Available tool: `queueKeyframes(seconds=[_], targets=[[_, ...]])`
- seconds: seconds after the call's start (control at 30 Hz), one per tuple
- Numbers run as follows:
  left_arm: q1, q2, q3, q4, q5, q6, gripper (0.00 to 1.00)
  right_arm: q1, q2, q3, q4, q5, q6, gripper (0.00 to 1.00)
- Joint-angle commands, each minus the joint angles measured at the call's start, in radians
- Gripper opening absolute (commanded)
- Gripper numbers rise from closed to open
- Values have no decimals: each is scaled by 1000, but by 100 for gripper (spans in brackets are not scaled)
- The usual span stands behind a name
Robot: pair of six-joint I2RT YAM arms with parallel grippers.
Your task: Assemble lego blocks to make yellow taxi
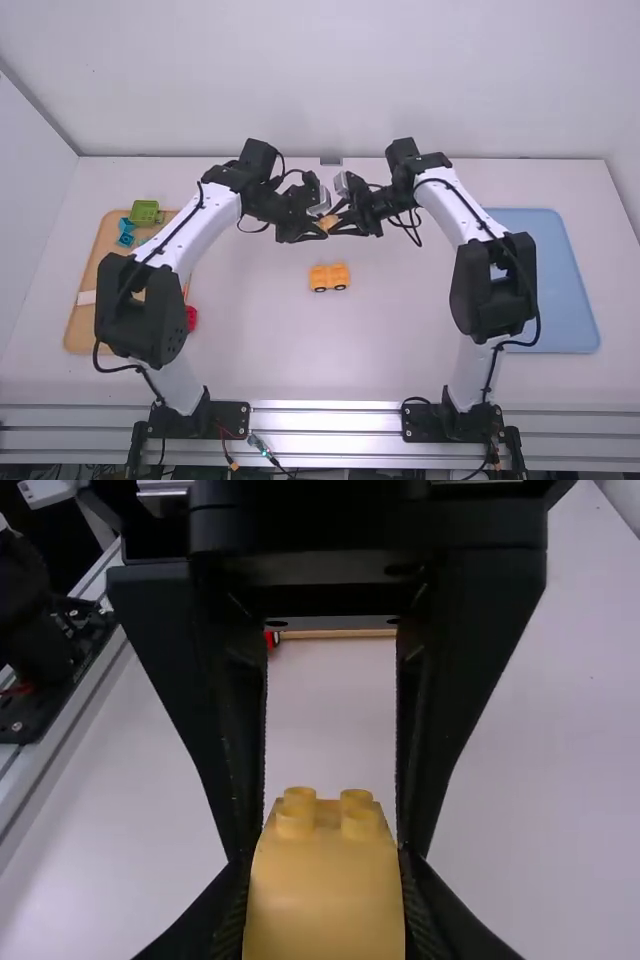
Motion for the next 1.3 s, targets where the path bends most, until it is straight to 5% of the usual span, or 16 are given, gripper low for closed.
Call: queueKeyframes(seconds=[0.0,0.1,0.3,0.4,0.43,0.47,0.73,0.93,1.1,1.27], targets=[[4,-6,-14,-6,13,-1,29,3,7,27,-3,-7,5,22],[4,-6,-14,-6,12,-1,18,3,7,27,-3,-10,5,23],[4,-6,-14,-6,0,0,18,3,7,27,4,-9,5,27],[2,-5,-14,-12,-82,-1,18,-1,7,27,4,0,5,66],[-4,-6,-14,-21,-106,-1,18,-7,7,28,3,18,5,92],[-7,-6,-14,-30,-123,-1,17,-17,7,36,-6,47,6,99],[-67,-5,-14,-18,-248,-118,13,-146,-23,62,72,226,345,98],[-109,-5,-14,14,-278,-124,12,-207,-94,-27,229,408,579,99],[-121,-5,-14,65,-275,-177,4,-206,-289,-297,524,703,877,99],[-156,8,-14,82,-282,-175,2,-207,-521,-555,697,719,937,99]])
